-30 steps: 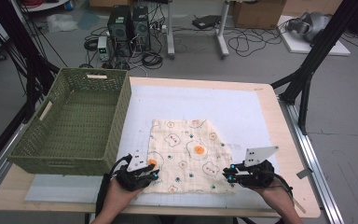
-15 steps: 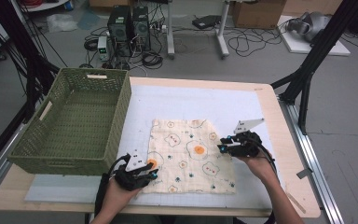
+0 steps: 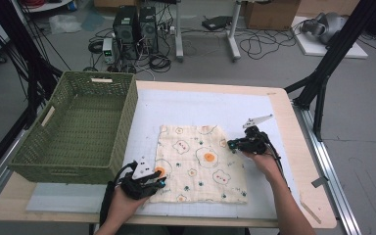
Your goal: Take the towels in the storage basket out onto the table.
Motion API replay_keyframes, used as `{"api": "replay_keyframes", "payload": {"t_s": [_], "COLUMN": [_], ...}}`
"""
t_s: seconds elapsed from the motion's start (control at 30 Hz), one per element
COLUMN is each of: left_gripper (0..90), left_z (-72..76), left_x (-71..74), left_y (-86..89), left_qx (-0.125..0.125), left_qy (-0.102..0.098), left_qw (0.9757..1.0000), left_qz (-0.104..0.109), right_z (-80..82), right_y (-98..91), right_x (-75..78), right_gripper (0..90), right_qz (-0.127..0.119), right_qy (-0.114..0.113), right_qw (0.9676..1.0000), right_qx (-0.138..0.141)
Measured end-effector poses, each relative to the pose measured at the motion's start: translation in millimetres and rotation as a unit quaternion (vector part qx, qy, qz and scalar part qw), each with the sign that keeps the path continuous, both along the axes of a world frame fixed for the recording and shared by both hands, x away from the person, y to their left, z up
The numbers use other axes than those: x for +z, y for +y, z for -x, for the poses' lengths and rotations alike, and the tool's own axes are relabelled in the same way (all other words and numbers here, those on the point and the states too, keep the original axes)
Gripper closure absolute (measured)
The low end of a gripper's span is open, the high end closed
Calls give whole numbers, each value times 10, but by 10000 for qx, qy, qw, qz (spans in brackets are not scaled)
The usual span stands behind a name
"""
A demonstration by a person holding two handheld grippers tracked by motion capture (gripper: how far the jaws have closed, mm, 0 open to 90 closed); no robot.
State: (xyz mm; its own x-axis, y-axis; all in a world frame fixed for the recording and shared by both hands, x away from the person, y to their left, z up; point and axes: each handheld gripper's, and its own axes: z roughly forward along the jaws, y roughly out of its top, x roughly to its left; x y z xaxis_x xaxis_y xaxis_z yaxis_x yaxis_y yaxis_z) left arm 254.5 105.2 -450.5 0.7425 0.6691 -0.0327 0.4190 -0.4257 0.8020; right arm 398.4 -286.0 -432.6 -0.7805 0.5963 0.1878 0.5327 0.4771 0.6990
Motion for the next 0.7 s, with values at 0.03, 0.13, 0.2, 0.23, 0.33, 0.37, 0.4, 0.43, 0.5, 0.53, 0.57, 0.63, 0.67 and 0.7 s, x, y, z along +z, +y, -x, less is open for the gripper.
{"api": "replay_keyframes", "payload": {"t_s": [0.03, 0.13, 0.2, 0.23, 0.33, 0.37, 0.4, 0.43, 0.5, 0.53, 0.57, 0.63, 0.67, 0.7], "left_gripper": [684, 683, 683, 683, 683, 683, 683, 683, 682, 682, 681, 680, 678, 676], "left_z": [0, 3, 6, 6, 2, -1, -1, 2, 4, 5, 6, 8, 9, 9], "left_x": [0, -1, 3, 5, 3, 3, 3, 4, 3, 2, 2, 4, 4, 4], "left_y": [2, 0, 1, 4, 9, 10, 9, 8, 3, 0, -1, -1, 0, 2], "left_qx": [-1, 12, -3, -9, 31, 25, 21, 24, 1, 0, 0, -3, 0, -2], "left_qy": [2, 3, -16, -17, -5, -8, -7, -2, -2, -7, -11, -6, -8, -7], "left_qw": [10000, 10000, 10000, 10000, 10000, 10000, 10000, 10000, 10000, 10000, 10000, 10000, 10000, 10000], "left_qz": [3, 2, 4, -9, 3, 0, 3, 1, 0, 6, 4, 6, 10, 14], "right_z": [11, 14, 15, 31, 96, 136, 174, 206, 305, 341, 378, 438, 450, 467], "right_y": [11, -2, -8, 12, 118, 167, 225, 273, 426, 492, 550, 673, 707, 747], "right_x": [16, 32, 29, 39, 106, 136, 160, 173, 179, 165, 148, 72, 43, 16], "right_gripper": [870, 869, 871, 872, 873, 873, 873, 873, 873, 873, 873, 863, 837, 805], "right_qz": [0, 13, 10, 25, 68, 49, 51, 62, 212, 250, 330, 454, 497, 504], "right_qy": [-31, -73, -56, -64, -313, -360, -404, -421, -530, -516, -546, -450, -427, -322], "right_qw": [10000, 10000, 10000, 10000, 9995, 9993, 9989, 9987, 9969, 9963, 9954, 9939, 9930, 9922], "right_qx": [-7, -49, -82, -69, 65, 128, 215, 298, 547, 635, 718, 895, 988, 1092]}}
